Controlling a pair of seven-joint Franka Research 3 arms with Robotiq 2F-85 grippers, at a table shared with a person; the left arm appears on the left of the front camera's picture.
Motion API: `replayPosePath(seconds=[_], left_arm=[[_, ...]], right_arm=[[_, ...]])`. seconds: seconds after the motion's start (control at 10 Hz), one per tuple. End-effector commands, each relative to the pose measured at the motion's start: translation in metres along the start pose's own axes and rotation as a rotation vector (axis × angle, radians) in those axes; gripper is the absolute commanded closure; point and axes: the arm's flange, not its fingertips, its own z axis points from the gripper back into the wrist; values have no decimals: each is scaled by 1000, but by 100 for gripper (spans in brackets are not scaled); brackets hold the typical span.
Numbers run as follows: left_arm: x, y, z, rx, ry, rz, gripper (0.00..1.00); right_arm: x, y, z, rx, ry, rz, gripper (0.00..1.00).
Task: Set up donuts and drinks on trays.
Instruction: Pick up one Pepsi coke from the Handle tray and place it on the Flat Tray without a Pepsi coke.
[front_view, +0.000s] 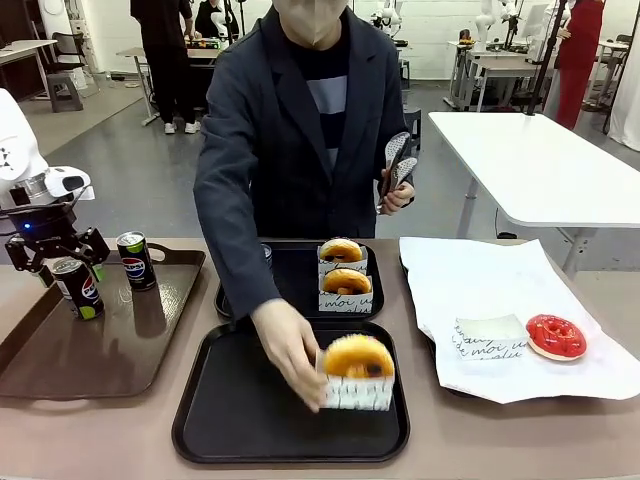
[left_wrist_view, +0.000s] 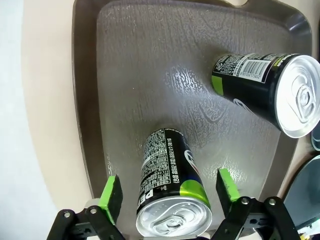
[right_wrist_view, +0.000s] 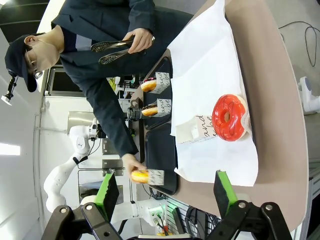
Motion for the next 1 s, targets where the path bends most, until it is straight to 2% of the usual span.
replayPosePath(seconds=[0.0,0.7,0.8,0.9], left_arm=[[0,-1,-4,-2,9,-4,14],[2,-2,-5,-4,12,2,73],[-1,-3,0,-14,9,5,79],[-8,-6,14,-39,22,18,76]], right_arm=[[-1,0,2,2,10,1,0],[-1,0,2,2,10,1,0],[-1,0,2,2,10,1,0],[-1,0,2,2,10,1,0]])
